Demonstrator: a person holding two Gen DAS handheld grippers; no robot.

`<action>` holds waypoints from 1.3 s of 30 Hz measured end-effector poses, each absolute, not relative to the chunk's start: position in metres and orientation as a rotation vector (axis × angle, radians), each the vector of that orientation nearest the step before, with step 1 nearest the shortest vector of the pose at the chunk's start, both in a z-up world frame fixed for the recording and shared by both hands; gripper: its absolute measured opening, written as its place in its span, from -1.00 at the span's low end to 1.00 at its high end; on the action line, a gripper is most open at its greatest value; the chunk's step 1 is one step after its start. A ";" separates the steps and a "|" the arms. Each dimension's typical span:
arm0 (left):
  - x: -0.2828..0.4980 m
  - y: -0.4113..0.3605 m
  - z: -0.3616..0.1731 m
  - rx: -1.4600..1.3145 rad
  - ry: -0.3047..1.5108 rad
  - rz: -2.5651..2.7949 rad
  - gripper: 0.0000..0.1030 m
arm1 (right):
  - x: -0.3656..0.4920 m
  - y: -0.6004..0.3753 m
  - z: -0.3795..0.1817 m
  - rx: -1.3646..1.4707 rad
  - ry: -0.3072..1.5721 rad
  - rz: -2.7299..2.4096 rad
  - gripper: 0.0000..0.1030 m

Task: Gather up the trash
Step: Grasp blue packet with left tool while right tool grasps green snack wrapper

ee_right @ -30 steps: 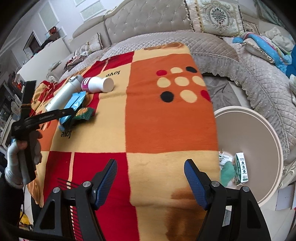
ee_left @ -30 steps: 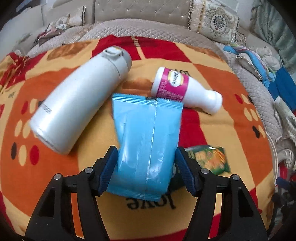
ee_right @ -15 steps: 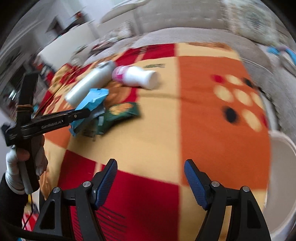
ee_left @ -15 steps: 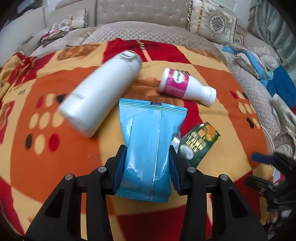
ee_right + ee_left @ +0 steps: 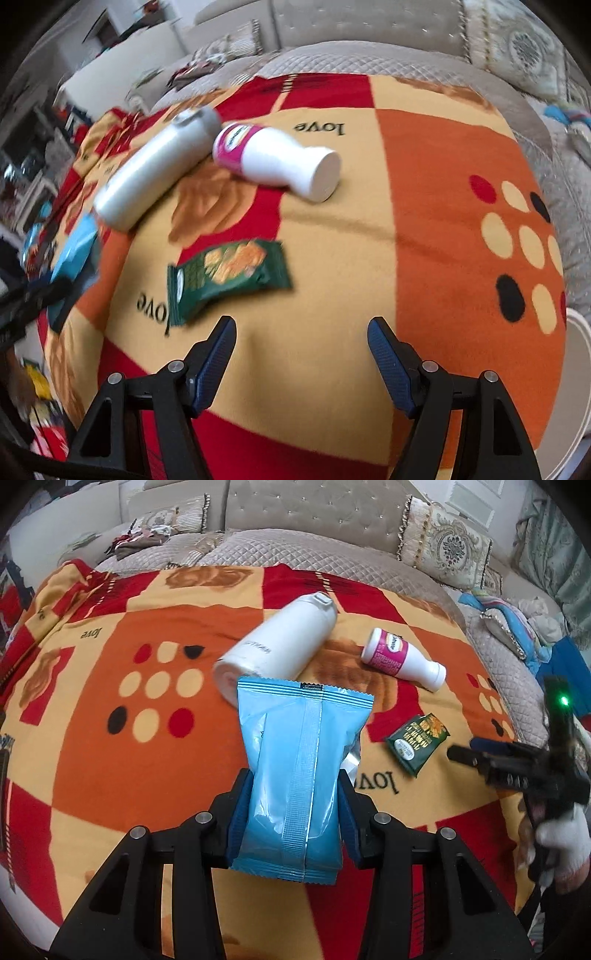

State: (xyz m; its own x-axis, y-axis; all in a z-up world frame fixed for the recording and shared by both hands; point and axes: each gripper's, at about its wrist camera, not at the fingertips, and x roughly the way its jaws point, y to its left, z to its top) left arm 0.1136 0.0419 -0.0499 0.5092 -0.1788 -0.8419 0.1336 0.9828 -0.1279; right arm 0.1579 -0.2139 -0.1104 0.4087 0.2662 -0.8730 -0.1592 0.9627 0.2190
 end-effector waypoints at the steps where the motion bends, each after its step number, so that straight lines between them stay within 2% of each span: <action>1: 0.113 0.044 -0.050 -0.054 1.020 -0.185 -0.19 | 0.162 -0.214 -0.111 0.116 1.122 0.266 0.40; 7: 0.106 0.052 -0.050 -0.064 1.014 -0.177 -0.19 | 0.189 -0.188 -0.106 0.132 1.063 0.260 0.40; 12: 0.098 0.064 -0.048 -0.072 0.997 -0.162 -0.19 | 0.175 -0.183 -0.090 0.097 1.036 0.241 0.40; 15: 0.098 0.071 -0.050 -0.086 0.996 -0.150 -0.19 | 0.170 -0.186 -0.082 0.179 1.023 0.270 0.40; 23: 0.091 0.074 -0.056 -0.116 0.997 -0.144 -0.19 | 0.188 -0.143 -0.102 0.214 1.086 0.310 0.40; 25: 0.091 0.073 -0.056 -0.123 0.997 -0.149 -0.19 | 0.194 -0.134 -0.107 0.208 1.097 0.314 0.26; 27: 0.091 0.070 -0.056 -0.127 0.994 -0.152 -0.19 | 0.196 -0.129 -0.112 0.186 1.110 0.313 -0.22; 30: 0.091 0.066 -0.055 -0.137 0.987 -0.159 -0.19 | 0.191 -0.134 -0.109 0.168 1.109 0.323 -0.40; 32: 0.090 0.059 -0.054 -0.137 0.981 -0.165 -0.19 | 0.181 -0.141 -0.104 0.153 1.094 0.337 -0.48; 39: 0.086 0.021 -0.052 -0.127 0.966 -0.205 -0.19 | 0.132 -0.189 -0.085 0.160 1.033 0.331 -0.48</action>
